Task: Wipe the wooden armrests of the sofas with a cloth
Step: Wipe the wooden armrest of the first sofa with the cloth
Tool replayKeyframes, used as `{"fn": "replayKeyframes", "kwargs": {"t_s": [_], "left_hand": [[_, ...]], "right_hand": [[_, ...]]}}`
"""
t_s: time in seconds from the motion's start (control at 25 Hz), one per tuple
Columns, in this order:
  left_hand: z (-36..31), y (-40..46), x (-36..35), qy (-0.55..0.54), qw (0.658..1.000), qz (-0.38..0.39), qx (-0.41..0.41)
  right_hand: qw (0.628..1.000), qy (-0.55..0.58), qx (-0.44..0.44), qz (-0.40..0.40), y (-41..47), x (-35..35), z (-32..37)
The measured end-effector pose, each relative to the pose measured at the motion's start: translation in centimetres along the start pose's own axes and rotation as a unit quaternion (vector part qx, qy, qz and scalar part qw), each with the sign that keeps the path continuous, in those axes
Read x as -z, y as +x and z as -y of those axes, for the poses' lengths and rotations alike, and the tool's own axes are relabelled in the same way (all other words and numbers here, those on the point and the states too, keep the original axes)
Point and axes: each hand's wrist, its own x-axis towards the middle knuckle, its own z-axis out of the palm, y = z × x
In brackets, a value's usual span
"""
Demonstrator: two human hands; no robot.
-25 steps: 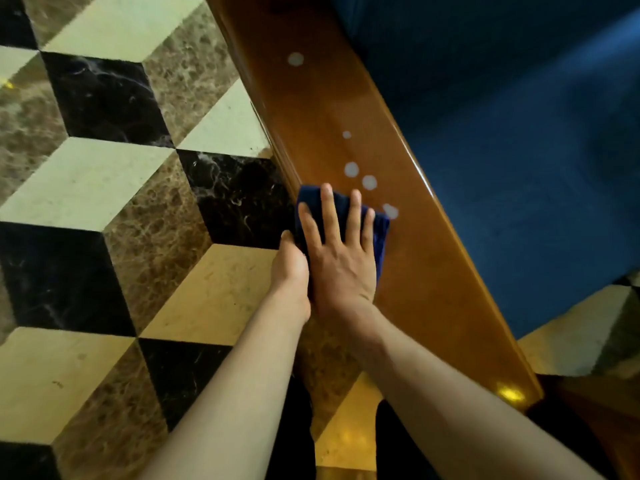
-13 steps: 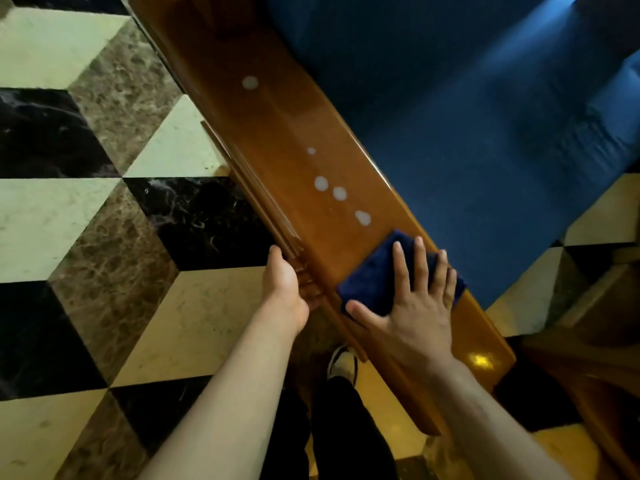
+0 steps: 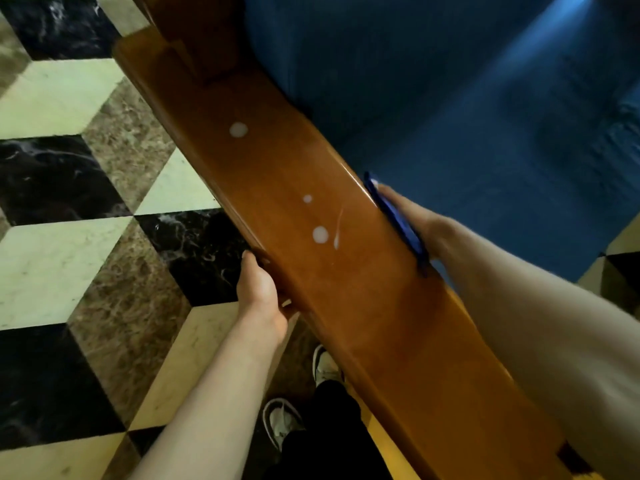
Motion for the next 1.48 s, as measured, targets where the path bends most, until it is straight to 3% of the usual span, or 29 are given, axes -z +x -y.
{"fn": "replayKeyframes", "kwargs": {"t_s": [0.08, 0.16, 0.2, 0.28, 0.32, 0.36, 0.48, 0.56, 0.68, 0.84, 0.88, 0.96, 1.04, 1.12, 1.16, 1.28, 1.4, 1.48], "left_hand": [[-0.9, 0.5, 0.0, -0.011, 1.000, -0.013, -0.001], [-1.5, 0.6, -0.1, -0.026, 0.999, -0.027, 0.011], [-1.8, 0.4, -0.3, -0.031, 0.999, -0.034, 0.017], [-2.3, 0.2, -0.8, -0.037, 0.998, -0.054, 0.023], [-2.6, 0.1, -1.0, -0.044, 0.997, -0.061, 0.029], [-2.9, 0.0, -1.2, -0.054, 0.996, -0.062, 0.034], [-4.4, 0.9, -1.3, -0.066, 0.994, -0.073, 0.035], [-5.6, 2.0, -0.9, -0.062, 0.995, -0.081, 0.023], [-7.6, 3.7, 0.0, -0.034, 0.996, -0.078, 0.003], [-9.9, 4.9, 1.1, 0.014, 0.999, -0.032, 0.021], [-10.4, 4.8, 1.3, 0.022, 0.999, -0.019, 0.028], [-11.2, 4.7, 1.5, 0.035, 0.998, 0.004, 0.047], [-12.2, 4.8, 1.7, 0.045, 0.997, 0.026, 0.056], [-13.1, 4.9, 1.8, 0.053, 0.996, 0.043, 0.054], [-13.5, 5.1, 2.0, 0.052, 0.996, 0.046, 0.053], [-14.7, 5.7, 2.5, 0.058, 0.995, 0.056, 0.058], [-16.5, 6.2, 2.4, 0.059, 0.995, 0.065, 0.044], [-17.8, 6.7, 1.9, 0.056, 0.996, 0.069, 0.015]], "right_hand": [[0.999, 0.012, 0.026, -0.034, -0.4, 0.0, -0.8], [0.966, -0.133, 0.171, -0.140, -1.4, -0.3, -3.6], [0.911, -0.267, 0.262, -0.173, -2.4, -0.8, -5.9], [0.751, -0.513, 0.355, -0.216, -4.7, -2.9, -9.9], [0.699, -0.566, 0.364, -0.240, -5.4, -4.4, -10.9], [0.678, -0.584, 0.370, -0.250, -5.7, -6.0, -10.9], [0.673, -0.579, 0.398, -0.232, -3.6, -10.9, -5.5], [0.689, -0.550, 0.402, -0.248, -0.6, -12.8, 0.6], [0.745, -0.482, 0.324, -0.327, 2.7, -14.5, 8.1], [0.819, -0.315, 0.181, -0.444, 4.1, -12.1, 8.9], [0.852, -0.266, 0.133, -0.432, 3.8, -10.3, 8.3], [0.932, -0.161, 0.014, -0.325, 2.6, -6.3, 7.3], [0.958, -0.103, -0.034, -0.265, 0.0, -4.6, 6.0], [0.939, -0.175, 0.012, -0.297, -1.8, -5.2, 3.7], [0.911, -0.240, 0.072, -0.328, -2.2, -6.5, 1.9], [0.797, -0.474, 0.203, -0.315, -3.1, -15.1, -1.8], [0.737, -0.545, 0.252, -0.310, -0.7, -19.7, 2.5], [0.735, -0.535, 0.259, -0.327, 2.0, -19.9, 8.5]]}}
